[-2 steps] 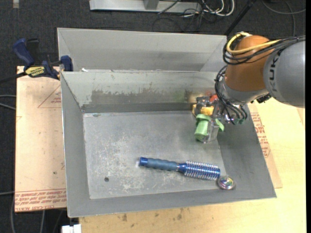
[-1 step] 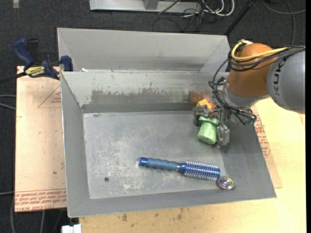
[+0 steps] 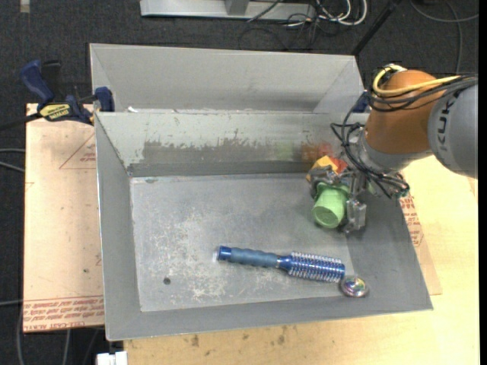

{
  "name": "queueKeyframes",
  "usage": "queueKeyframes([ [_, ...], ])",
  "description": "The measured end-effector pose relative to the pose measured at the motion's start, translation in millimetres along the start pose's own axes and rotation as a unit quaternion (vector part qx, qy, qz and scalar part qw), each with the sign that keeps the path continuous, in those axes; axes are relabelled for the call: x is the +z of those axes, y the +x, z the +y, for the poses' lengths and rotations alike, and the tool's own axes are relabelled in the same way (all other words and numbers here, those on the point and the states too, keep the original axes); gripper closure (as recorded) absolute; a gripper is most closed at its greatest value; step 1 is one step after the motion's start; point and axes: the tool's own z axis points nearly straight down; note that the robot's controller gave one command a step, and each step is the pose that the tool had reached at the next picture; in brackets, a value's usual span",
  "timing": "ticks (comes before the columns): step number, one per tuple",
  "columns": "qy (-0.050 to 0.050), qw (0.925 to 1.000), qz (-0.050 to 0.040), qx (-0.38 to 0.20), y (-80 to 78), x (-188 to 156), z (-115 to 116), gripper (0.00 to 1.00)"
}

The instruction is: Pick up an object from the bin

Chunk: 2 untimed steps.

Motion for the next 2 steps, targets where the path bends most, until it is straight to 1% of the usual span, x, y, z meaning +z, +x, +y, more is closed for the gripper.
queueKeyframes([
  [1, 0.0, 1.0, -0.0003, 0.0, -0.3, 0, 0, 1.0],
  [2, 0.007, 1.0, -0.002, 0.0, -4.2, -123, 0, 1.0],
])
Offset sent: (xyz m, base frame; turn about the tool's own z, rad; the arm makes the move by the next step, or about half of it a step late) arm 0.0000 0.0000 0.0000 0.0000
